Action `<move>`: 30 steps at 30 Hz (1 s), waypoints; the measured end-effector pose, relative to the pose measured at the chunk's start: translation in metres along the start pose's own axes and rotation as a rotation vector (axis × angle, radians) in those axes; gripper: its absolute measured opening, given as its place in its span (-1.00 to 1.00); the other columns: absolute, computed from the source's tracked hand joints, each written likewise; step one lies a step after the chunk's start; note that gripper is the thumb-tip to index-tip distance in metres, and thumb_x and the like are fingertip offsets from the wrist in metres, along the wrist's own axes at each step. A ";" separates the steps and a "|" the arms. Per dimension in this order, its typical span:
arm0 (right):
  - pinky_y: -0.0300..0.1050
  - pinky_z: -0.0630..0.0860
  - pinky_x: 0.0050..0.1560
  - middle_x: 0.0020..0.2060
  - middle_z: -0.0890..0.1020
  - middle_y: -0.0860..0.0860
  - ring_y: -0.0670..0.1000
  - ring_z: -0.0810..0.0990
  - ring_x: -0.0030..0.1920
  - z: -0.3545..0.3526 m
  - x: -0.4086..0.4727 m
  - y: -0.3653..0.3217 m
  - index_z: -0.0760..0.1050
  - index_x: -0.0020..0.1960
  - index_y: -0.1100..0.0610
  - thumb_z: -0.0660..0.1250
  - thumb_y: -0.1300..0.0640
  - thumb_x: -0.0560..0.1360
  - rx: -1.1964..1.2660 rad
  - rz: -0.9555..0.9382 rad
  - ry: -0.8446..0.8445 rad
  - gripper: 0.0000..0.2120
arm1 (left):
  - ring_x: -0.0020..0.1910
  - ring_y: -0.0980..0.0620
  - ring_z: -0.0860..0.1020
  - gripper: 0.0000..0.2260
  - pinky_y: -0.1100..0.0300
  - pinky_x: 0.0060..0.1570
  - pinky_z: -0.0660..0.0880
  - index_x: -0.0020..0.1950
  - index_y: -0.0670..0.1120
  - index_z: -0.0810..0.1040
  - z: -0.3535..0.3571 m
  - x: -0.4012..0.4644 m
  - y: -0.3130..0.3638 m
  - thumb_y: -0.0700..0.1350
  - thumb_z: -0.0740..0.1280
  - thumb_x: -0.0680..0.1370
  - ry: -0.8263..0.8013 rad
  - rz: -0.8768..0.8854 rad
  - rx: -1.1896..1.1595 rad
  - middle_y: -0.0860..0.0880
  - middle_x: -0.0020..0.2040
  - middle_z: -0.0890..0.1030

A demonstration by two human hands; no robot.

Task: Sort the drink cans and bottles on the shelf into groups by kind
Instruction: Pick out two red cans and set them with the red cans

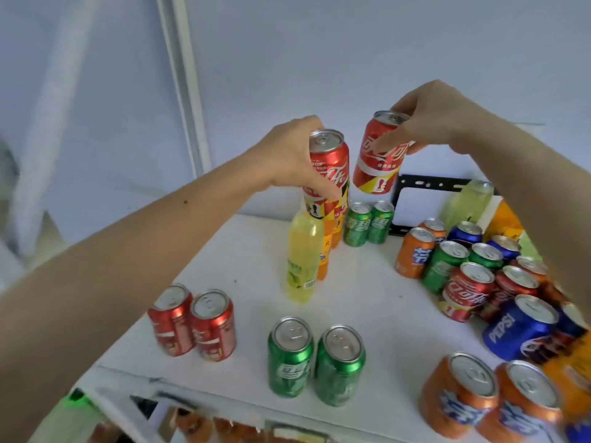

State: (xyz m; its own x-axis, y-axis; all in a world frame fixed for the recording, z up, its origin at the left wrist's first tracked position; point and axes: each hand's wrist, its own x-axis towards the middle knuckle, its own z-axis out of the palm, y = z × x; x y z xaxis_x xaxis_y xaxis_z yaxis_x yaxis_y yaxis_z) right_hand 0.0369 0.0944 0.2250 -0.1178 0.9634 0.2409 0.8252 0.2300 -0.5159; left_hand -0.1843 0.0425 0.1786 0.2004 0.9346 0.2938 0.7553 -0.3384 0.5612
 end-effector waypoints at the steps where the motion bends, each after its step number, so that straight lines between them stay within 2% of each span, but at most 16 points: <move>1: 0.04 0.66 -0.04 -0.13 0.70 0.11 0.10 0.71 -0.20 0.007 -0.006 -0.015 0.66 0.00 0.15 0.61 -0.03 0.18 0.025 -0.009 -0.008 -0.54 | -0.01 0.04 0.57 -0.34 0.07 -0.08 0.59 0.14 -0.01 0.47 -0.014 -0.009 -0.011 0.04 0.66 0.12 0.007 -0.013 0.013 0.04 0.04 0.57; 6: 0.01 0.66 -0.07 -0.12 0.70 0.08 0.06 0.70 -0.16 0.063 -0.034 -0.082 0.66 0.02 0.14 0.61 -0.04 0.15 0.076 -0.070 -0.058 -0.51 | 0.04 0.00 0.54 -0.31 0.04 0.00 0.56 0.18 -0.02 0.45 -0.055 -0.046 -0.075 0.03 0.66 0.15 0.004 -0.099 0.099 0.02 0.09 0.55; 10: -0.15 0.50 -0.12 -0.06 0.65 0.03 0.05 0.60 -0.05 0.102 -0.046 -0.121 0.62 0.09 0.12 0.56 -0.09 0.20 -0.106 -0.197 0.100 -0.48 | 0.03 -0.01 0.52 -0.34 0.15 -0.11 0.48 0.16 -0.03 0.45 -0.058 -0.066 -0.131 0.00 0.65 0.15 -0.009 -0.195 0.115 0.02 0.07 0.54; 13: -0.17 0.46 -0.17 -0.05 0.64 0.03 0.04 0.57 -0.08 0.118 -0.047 -0.135 0.59 0.08 0.12 0.54 -0.12 0.20 -0.118 -0.229 0.128 -0.47 | 0.04 -0.03 0.52 -0.32 0.08 -0.06 0.53 0.17 -0.04 0.44 -0.054 -0.072 -0.165 0.01 0.66 0.15 -0.024 -0.262 0.112 0.00 0.10 0.55; 15: -0.14 0.50 -0.17 -0.05 0.65 0.03 0.04 0.58 -0.09 0.126 -0.047 -0.142 0.59 0.07 0.13 0.53 -0.12 0.20 -0.121 -0.236 0.117 -0.48 | 0.07 -0.05 0.53 -0.29 0.03 0.01 0.54 0.21 -0.05 0.42 -0.047 -0.074 -0.181 0.01 0.66 0.15 -0.037 -0.300 0.107 -0.02 0.13 0.55; 17: -0.11 0.56 -0.16 -0.06 0.64 0.04 0.04 0.59 -0.08 0.138 -0.047 -0.147 0.59 0.05 0.15 0.53 -0.11 0.21 -0.109 -0.233 0.083 -0.49 | 0.11 -0.08 0.54 -0.26 -0.04 0.08 0.55 0.22 -0.04 0.41 -0.039 -0.078 -0.195 0.01 0.65 0.14 -0.050 -0.335 0.098 -0.04 0.17 0.55; 21: -0.27 0.37 -0.36 -0.02 0.60 0.03 0.01 0.54 -0.09 0.182 -0.047 -0.142 0.55 0.14 0.13 0.56 -0.09 0.21 -0.084 -0.166 -0.058 -0.42 | 0.13 -0.10 0.55 -0.25 -0.07 0.09 0.55 0.21 -0.05 0.40 -0.021 -0.085 -0.220 0.02 0.66 0.12 -0.083 -0.400 0.091 -0.06 0.18 0.56; 26: -0.12 0.52 -0.09 0.06 0.61 0.07 0.08 0.58 0.05 0.251 -0.051 -0.117 0.52 0.18 0.15 0.56 -0.08 0.24 -0.179 -0.080 -0.233 -0.40 | 0.18 -0.12 0.53 -0.08 -0.04 0.12 0.52 0.36 -0.10 0.33 0.002 -0.094 -0.240 0.04 0.66 0.10 -0.125 -0.419 0.106 -0.07 0.21 0.55; 30: -0.07 0.55 -0.06 0.05 0.61 0.09 0.10 0.58 0.07 0.285 -0.055 -0.097 0.52 0.14 0.17 0.57 -0.05 0.24 -0.170 -0.034 -0.343 -0.43 | 0.13 -0.11 0.54 -0.20 -0.08 0.09 0.53 0.21 -0.06 0.38 0.015 -0.095 -0.252 0.05 0.67 0.08 -0.189 -0.430 0.128 -0.07 0.15 0.57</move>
State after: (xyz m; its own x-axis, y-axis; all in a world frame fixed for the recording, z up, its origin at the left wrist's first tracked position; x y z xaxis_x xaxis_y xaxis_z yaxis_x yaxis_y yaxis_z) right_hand -0.1940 0.0585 0.0279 -0.3007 0.9525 -0.0488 0.8943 0.2639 -0.3615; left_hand -0.3842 0.0406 -0.0017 -0.0460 0.9943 -0.0962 0.8629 0.0881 0.4977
